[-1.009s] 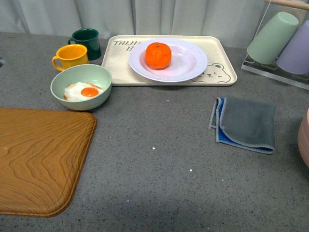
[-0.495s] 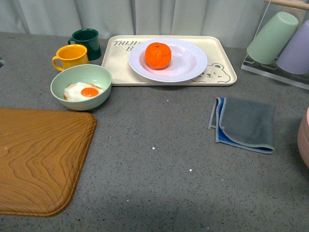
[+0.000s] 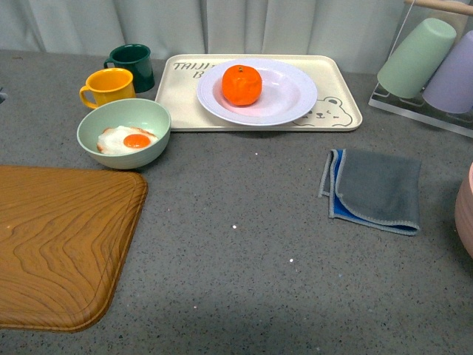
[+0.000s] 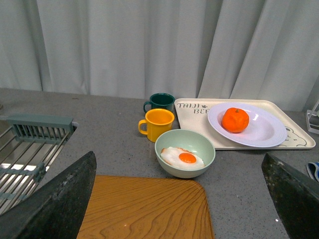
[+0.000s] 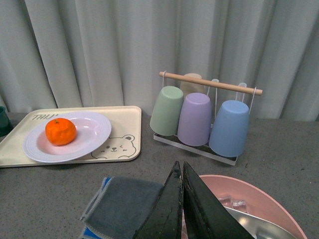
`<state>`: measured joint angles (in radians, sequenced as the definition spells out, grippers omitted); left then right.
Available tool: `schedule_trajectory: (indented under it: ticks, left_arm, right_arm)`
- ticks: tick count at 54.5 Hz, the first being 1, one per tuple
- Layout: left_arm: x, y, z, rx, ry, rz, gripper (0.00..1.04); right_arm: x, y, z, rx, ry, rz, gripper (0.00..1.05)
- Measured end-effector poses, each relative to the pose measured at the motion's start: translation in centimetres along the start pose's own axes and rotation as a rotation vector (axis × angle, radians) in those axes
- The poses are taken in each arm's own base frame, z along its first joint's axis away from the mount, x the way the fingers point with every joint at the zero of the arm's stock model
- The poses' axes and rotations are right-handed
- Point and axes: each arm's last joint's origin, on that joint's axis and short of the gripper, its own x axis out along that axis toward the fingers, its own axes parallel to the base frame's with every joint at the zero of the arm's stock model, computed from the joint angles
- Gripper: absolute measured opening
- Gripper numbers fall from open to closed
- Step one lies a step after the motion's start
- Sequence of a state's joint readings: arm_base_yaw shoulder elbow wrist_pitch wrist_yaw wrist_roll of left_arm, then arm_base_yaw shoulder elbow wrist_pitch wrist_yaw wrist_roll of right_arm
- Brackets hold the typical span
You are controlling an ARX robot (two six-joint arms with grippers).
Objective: Place orange and plate with both arms
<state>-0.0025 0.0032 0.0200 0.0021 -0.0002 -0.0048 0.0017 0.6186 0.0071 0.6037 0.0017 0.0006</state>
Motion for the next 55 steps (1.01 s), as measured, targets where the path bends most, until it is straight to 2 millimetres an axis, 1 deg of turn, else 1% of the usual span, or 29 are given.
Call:
schedule_trajectory:
  ticks: [27,55]
  left_arm:
    - [0.0,0.0,0.0,0.000,0.000,0.000,0.98]
    - [0.0,0.0,0.0,0.000,0.000,0.000,0.98]
  right_arm:
    - [-1.7,0.0,0.4,0.000,-0.015,0.000,0.01]
    - [-2.8,0.0,0.4,0.000,-0.017,0.000,0.01]
